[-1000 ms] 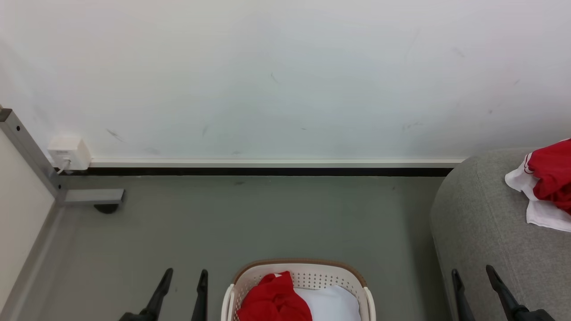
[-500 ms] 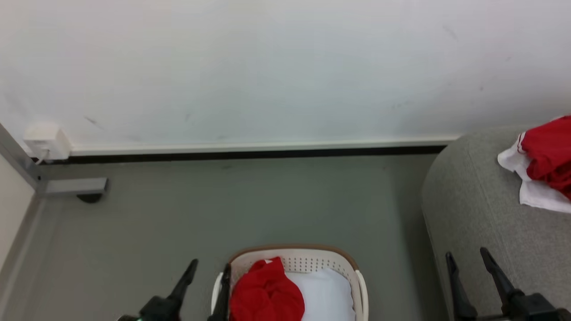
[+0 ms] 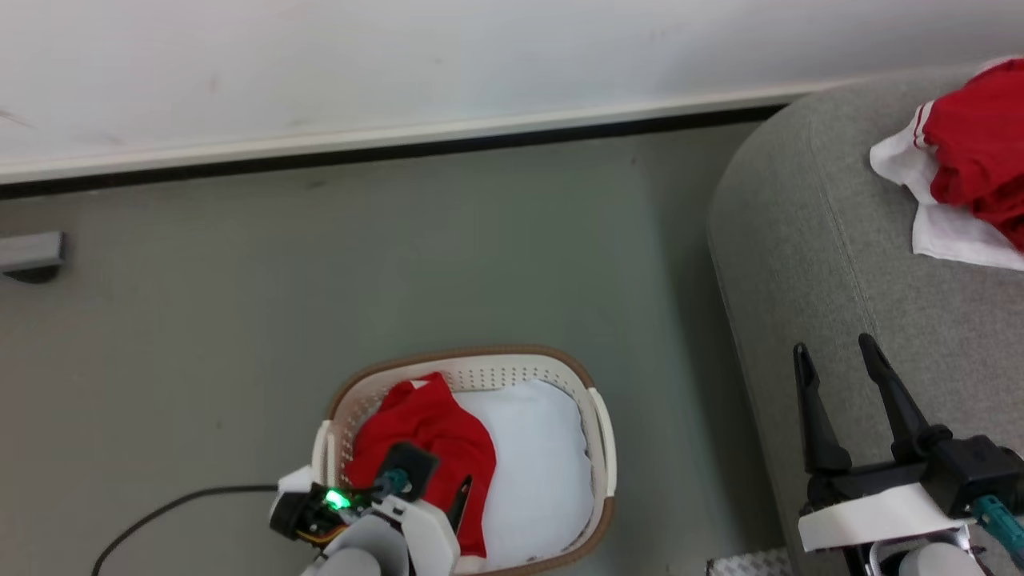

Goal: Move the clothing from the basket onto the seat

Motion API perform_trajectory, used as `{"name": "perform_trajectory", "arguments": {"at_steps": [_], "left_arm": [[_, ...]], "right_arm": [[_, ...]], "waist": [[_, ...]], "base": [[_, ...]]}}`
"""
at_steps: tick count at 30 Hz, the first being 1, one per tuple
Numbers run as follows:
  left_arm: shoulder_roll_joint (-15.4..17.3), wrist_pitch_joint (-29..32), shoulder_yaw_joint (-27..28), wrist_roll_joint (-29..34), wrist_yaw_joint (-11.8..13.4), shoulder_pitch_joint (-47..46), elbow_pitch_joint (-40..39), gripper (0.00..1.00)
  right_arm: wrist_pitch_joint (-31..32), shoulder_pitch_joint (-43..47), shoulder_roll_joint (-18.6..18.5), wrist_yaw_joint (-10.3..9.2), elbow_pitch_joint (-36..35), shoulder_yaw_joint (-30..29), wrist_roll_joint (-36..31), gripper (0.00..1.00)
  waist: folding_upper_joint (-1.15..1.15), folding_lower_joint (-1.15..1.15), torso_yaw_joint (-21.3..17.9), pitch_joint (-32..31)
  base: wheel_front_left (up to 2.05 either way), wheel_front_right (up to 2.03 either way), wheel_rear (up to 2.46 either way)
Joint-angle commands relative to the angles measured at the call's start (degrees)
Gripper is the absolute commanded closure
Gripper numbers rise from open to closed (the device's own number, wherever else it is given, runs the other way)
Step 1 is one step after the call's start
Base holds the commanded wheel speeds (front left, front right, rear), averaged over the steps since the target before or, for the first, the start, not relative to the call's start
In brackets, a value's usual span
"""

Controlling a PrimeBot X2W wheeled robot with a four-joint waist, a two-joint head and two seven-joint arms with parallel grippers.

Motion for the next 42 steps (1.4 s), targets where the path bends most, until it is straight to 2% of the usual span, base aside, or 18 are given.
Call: {"name": "perform_trajectory", "arguments": {"at_steps": [1, 10, 13, 18, 27, 28, 29, 30, 37, 42], "left_arm": [[0.3, 0.7, -0.3, 0.9, 0.4, -1.5, 1.1, 0.00], [1.0, 9.2, -2.3, 2.7, 4.5, -12.2, 15.2, 0.00], [1.7, 11.1, -2.8, 3.3, 4.4, -14.4, 18.7, 0.00], [4.1, 13.0, -4.2, 4.8, 5.9, -17.6, 22.2, 0.00], [5.9, 12.3, -5.1, 4.7, 6.7, -22.2, 23.8, 0.00], [6.1, 11.9, -5.0, 4.5, 7.0, -22.6, 23.9, 0.50], [6.3, 11.3, -5.0, 4.4, 7.5, -23.0, 23.8, 0.92], [6.5, 10.7, -5.1, 4.5, 7.8, -23.5, 23.8, 1.00], [6.7, 8.9, -5.1, 3.3, 8.5, -24.5, 24.6, 1.00], [4.5, 6.0, -3.8, 0.6, 7.2, -23.6, 24.5, 1.00]], "right_arm": [[0.0, -1.1, 0.0, -0.12, -0.3, 0.1, 0.4, 0.00], [0.0, -6.0, 0.0, -0.12, -2.8, 1.3, 4.2, 0.00], [0.0, -7.1, -0.1, -0.12, -3.3, 2.0, 5.5, 0.00], [0.0, -8.5, 0.0, -0.12, -4.7, 2.6, 7.2, 0.00], [0.0, -10.4, 0.0, -0.12, -6.5, 3.5, 9.4, 0.00], [0.0, -10.6, 0.0, -0.12, -6.7, 3.5, 9.5, 0.00], [0.0, -10.8, 0.0, -0.12, -6.8, 3.5, 9.7, 0.00], [0.0, -10.9, 0.0, -0.12, -6.9, 3.4, 9.8, 0.00], [0.0, -11.2, 0.0, -0.12, -6.2, 2.8, 9.8, 0.00], [0.0, -11.0, 0.0, -0.12, -5.2, 2.6, 9.1, 0.00]], "waist": [[0.00, -0.01, -3.5, 4.9], [0.00, -0.01, -8.0, 15.1], [0.00, -0.01, -9.3, 17.4], [0.00, -0.01, -10.9, 20.7], [0.00, -0.01, -12.0, 26.2], [0.00, -0.01, -12.1, 26.8], [0.00, -0.01, -12.2, 27.3], [0.00, -0.01, -12.2, 27.7], [0.00, -0.01, -11.2, 28.1], [0.00, -0.01, -9.4, 25.7]], "base": [[0.00, 0.00, 0.00], [0.00, 0.00, 0.00], [0.00, 0.00, 0.00], [0.00, 0.00, 0.00], [0.00, 0.00, 0.00], [0.00, 0.00, 0.00], [0.00, 0.00, 0.00], [0.00, 0.00, 0.00], [0.00, 0.00, 0.00], [0.00, 0.00, 0.00]]}}
